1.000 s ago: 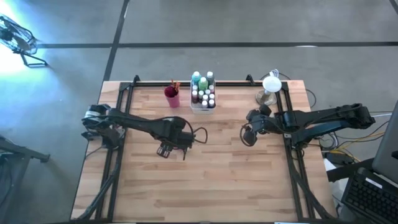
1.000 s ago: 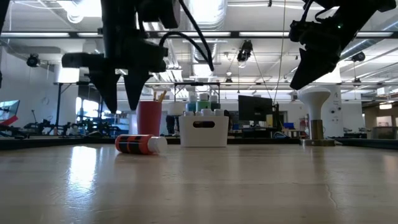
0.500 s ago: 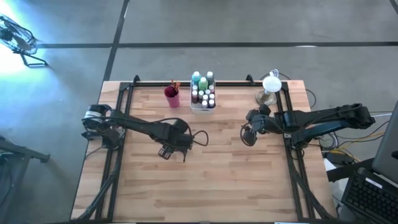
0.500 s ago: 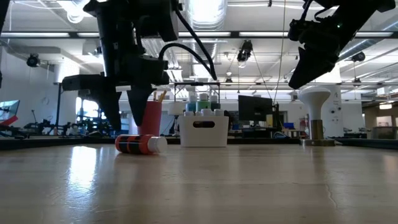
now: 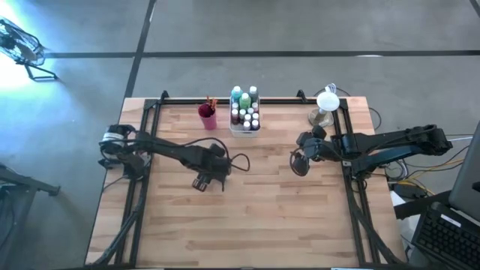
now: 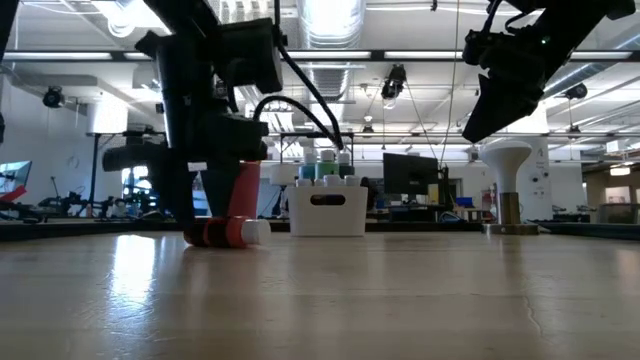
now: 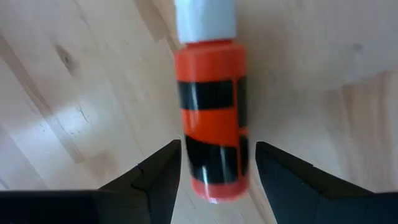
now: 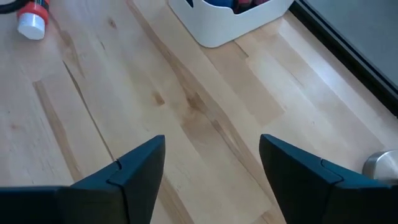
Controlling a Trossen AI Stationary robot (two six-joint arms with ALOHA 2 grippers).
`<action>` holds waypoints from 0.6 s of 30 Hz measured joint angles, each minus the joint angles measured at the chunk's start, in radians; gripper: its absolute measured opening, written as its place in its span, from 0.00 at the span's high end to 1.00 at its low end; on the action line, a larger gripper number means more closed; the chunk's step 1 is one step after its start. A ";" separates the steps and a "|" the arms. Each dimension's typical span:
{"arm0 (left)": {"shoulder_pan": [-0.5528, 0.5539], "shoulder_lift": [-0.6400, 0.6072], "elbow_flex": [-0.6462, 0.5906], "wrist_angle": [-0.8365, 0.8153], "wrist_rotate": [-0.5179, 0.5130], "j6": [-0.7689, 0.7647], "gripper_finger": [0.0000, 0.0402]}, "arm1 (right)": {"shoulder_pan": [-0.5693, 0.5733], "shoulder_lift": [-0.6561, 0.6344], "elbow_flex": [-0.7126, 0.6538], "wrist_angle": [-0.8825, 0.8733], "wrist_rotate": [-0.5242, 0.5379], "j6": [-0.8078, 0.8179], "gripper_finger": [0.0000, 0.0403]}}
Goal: Pick & Place Paint Supplies
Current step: Put the orange paint bottle into the white bin
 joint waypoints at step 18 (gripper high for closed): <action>0.029 -0.003 -0.092 0.191 0.030 -0.015 0.69 | 0.000 0.000 0.000 0.077 0.001 -0.059 0.44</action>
